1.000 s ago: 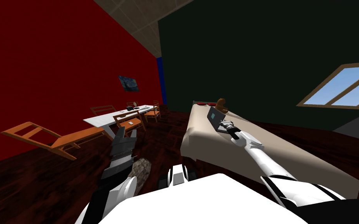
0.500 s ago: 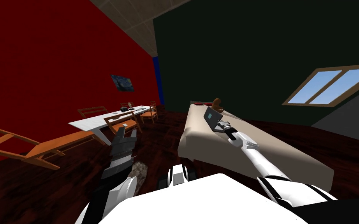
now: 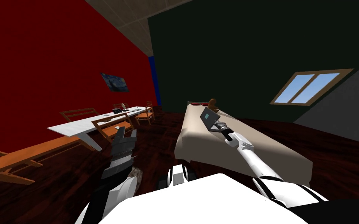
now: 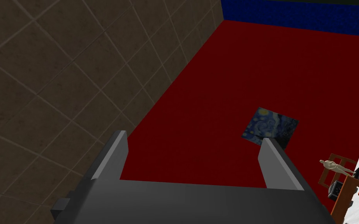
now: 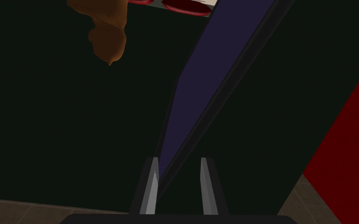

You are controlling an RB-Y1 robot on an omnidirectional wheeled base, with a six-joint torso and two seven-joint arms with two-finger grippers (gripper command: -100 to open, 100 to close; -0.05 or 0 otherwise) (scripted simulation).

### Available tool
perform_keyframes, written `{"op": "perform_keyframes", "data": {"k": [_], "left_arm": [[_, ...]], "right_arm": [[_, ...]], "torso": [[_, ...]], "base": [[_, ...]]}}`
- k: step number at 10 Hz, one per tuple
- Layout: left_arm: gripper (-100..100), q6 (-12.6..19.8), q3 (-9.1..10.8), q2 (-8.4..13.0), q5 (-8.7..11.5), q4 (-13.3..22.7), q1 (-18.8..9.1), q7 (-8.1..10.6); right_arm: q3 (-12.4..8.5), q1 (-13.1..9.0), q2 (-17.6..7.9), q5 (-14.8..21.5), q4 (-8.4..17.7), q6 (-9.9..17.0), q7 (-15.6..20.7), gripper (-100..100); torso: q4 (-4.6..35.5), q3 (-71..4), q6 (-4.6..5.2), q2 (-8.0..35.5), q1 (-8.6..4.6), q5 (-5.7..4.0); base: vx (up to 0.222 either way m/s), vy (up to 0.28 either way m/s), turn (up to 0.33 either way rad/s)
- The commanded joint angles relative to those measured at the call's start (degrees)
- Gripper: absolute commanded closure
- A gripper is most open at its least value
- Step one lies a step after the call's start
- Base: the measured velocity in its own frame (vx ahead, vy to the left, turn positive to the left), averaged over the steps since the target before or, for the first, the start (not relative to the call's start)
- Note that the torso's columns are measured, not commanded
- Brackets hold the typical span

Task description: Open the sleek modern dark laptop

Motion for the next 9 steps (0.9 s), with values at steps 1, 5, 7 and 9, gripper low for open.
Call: {"op": "perform_keyframes", "data": {"k": [1,5,7,9], "left_arm": [[0,0.0,0.0,0.0,0.0,0.0,0.0,0.0],[0,0.0,0.0,0.0,0.0,0.0,0.0,0.0],[0,0.0,0.0,0.0,0.0,0.0,0.0,0.0],[0,0.0,0.0,0.0,0.0,0.0,0.0,0.0]], "right_arm": [[0.7,0.6,1.9,1.5,-0.7,-0.3,-3.7,100],[1.4,0.6,5.4,4.3,-2.6,-1.2,-9.9,100],[0.6,-0.3,5.2,4.2,-2.1,-1.8,-9.5,100],[-0.4,-0.3,9.1,1.5,-0.6,-4.6,-10.0,100]], "torso": [[0.0,0.0,0.06,0.0,-0.1,-0.03],[-0.1,0.0,-0.02,0.0,-0.02,-0.06],[-0.1,-0.1,-0.15,-0.1,-0.08,-0.09],[0.0,0.0,-0.1,-0.1,0.03,0.02]], "base": [[0.041,-0.049,-0.076],[0.039,-0.054,-0.114],[0.021,-0.032,-0.047],[0.027,-0.075,-0.093]]}}
